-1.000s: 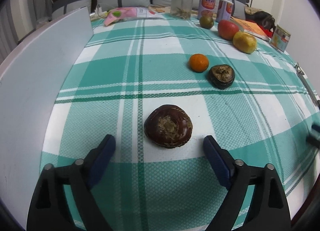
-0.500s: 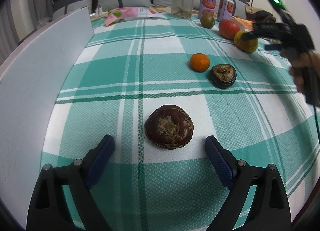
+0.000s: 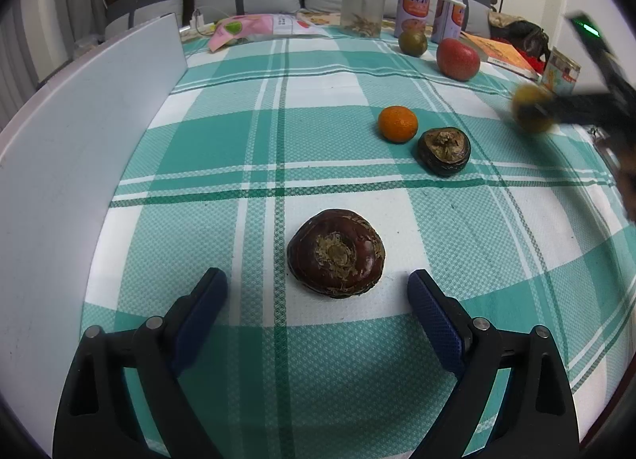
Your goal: Organize fruits
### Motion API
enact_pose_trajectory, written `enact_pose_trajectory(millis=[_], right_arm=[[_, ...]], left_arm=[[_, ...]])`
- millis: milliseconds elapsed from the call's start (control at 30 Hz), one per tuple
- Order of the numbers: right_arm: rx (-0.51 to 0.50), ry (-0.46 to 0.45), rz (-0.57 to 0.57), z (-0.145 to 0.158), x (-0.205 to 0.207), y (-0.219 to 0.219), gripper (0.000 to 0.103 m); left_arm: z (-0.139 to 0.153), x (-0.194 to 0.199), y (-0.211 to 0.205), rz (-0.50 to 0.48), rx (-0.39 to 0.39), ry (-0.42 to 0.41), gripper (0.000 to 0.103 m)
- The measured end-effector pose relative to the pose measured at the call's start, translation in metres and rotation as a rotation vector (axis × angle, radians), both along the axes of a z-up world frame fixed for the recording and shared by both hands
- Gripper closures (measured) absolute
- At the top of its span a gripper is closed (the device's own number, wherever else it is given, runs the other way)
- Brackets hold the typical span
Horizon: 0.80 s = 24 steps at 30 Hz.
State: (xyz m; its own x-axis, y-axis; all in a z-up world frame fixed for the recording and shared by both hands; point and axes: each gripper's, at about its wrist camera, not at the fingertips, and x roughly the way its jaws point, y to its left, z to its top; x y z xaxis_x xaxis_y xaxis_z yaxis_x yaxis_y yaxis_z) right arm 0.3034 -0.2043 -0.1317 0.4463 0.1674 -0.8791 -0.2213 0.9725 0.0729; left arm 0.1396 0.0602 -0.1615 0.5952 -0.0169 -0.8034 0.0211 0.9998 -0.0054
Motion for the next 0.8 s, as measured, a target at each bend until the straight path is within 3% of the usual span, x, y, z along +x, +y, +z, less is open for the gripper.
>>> enact_pose_trajectory(millis=[167, 300, 367, 400, 433, 500, 600, 800], right_arm=[[-0.040, 0.016, 0.062, -0.002, -0.092, -0.007, 0.037], [-0.050, -0.044, 0.047, -0.008, -0.149, -0.009, 0.036], [-0.030, -0.073, 0.006, -0.009, -0.164, -0.010, 0.035], [-0.026, -0.083, -0.010, -0.010, -0.166, -0.010, 0.026], [-0.024, -0.084, -0.024, -0.011, -0.170, -0.010, 0.011], [-0.022, -0.093, -0.049, -0.010, -0.177, -0.009, 0.004], [-0.005, -0.120, -0.071, -0.004, -0.195, -0.007, 0.004], [-0.048, -0.140, -0.105, -0.011, -0.222, 0.000, 0.004]], left_arm=[[0.000, 0.000, 0.000, 0.001, 0.001, 0.000, 0.009], [0.000, 0.000, 0.000, -0.001, 0.000, 0.001, 0.009], [0.001, 0.000, 0.001, -0.006, -0.010, 0.005, 0.009], [0.002, -0.001, 0.002, -0.007, -0.015, 0.008, 0.009], [0.003, -0.005, 0.003, -0.003, -0.016, 0.013, 0.009], [0.005, -0.019, 0.004, 0.018, -0.041, 0.016, 0.009], [0.006, -0.046, 0.002, 0.024, -0.079, 0.012, 0.009], [0.003, -0.072, -0.018, 0.017, -0.017, -0.009, 0.008]])
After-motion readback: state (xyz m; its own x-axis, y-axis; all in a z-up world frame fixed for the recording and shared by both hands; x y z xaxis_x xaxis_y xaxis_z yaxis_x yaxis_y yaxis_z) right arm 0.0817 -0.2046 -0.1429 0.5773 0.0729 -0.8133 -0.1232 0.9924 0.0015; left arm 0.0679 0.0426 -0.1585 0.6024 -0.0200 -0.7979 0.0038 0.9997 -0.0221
